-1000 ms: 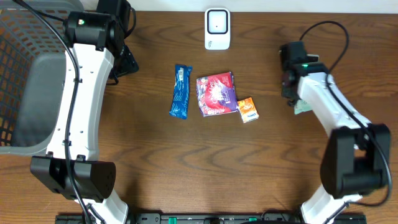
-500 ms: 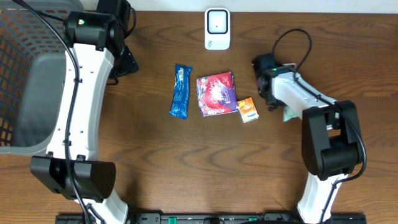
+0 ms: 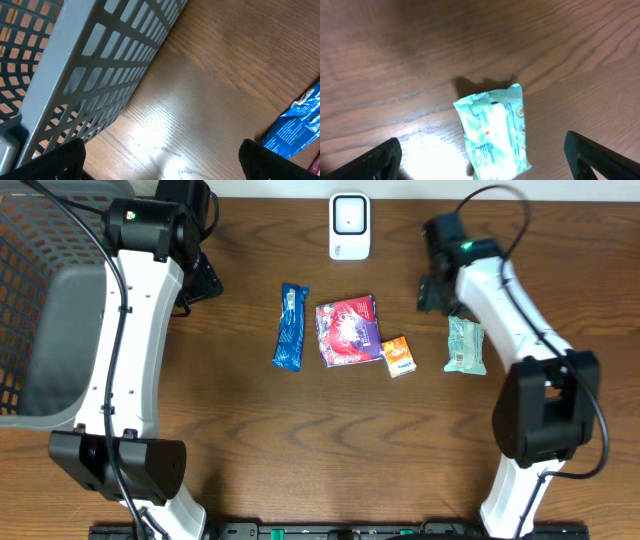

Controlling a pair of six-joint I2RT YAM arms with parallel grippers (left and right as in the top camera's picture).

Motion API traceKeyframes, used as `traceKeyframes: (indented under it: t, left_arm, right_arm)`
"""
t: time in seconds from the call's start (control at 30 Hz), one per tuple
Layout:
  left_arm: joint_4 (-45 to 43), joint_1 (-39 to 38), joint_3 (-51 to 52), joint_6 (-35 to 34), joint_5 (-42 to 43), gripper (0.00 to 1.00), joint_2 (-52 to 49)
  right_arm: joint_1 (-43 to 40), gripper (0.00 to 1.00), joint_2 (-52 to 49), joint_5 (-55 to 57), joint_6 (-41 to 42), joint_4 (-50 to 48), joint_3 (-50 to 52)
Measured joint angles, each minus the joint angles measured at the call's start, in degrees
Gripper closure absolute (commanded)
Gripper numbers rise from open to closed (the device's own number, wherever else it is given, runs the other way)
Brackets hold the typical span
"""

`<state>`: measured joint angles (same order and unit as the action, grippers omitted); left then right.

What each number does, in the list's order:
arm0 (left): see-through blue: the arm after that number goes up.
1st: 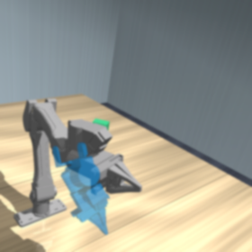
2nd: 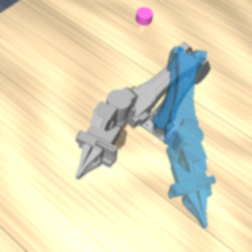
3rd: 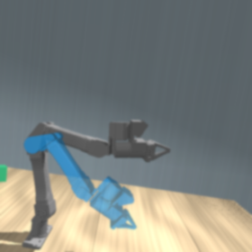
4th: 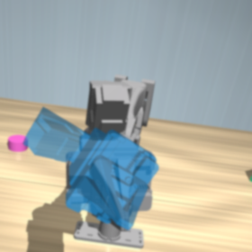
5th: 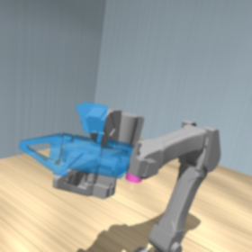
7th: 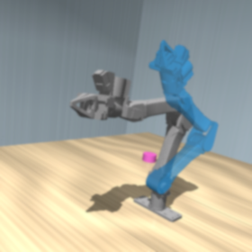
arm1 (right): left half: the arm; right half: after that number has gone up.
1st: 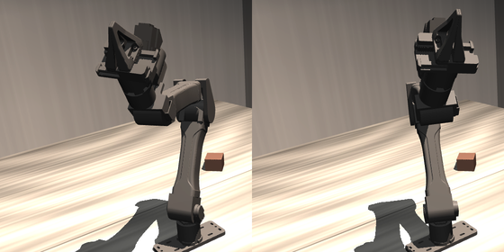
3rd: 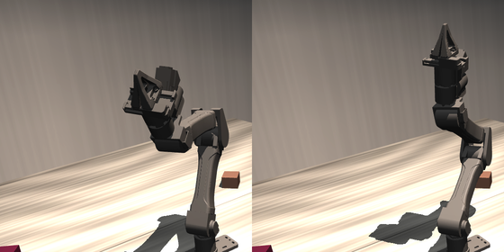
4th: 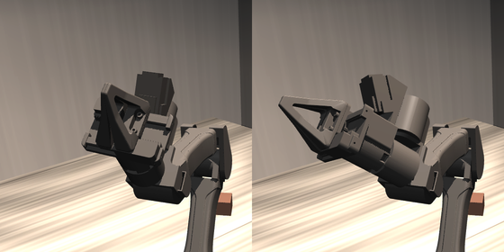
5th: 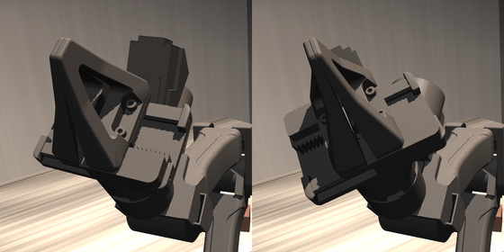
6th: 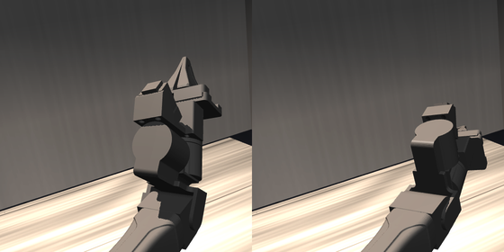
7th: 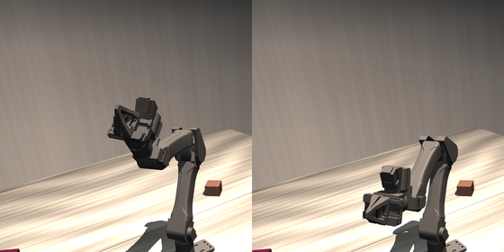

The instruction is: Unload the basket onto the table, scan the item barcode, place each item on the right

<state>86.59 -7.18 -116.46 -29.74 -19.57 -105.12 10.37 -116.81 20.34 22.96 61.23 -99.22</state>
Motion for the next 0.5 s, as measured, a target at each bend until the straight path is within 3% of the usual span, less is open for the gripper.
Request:
traceKeyframes:
  t: [0.13, 0.27, 0.5]
  left_arm:
    - [0.0, 0.0, 0.0, 0.0, 0.0, 0.02, 0.0]
    - [0.0, 0.0, 0.0, 0.0, 0.0, 0.02, 0.0]
    - [0.0, 0.0, 0.0, 0.0, 0.0, 0.02, 0.0]
  right_arm:
    - [-3.0, 0.19, 1.0, -7.1, -3.1, 2.4, -3.1]
    - [-2.9, 0.24, 1.3, -9.8, -5.7, 4.1, -2.7]
    - [3.0, 0.29, 1.3, -0.7, -5.1, 1.0, 5.8]
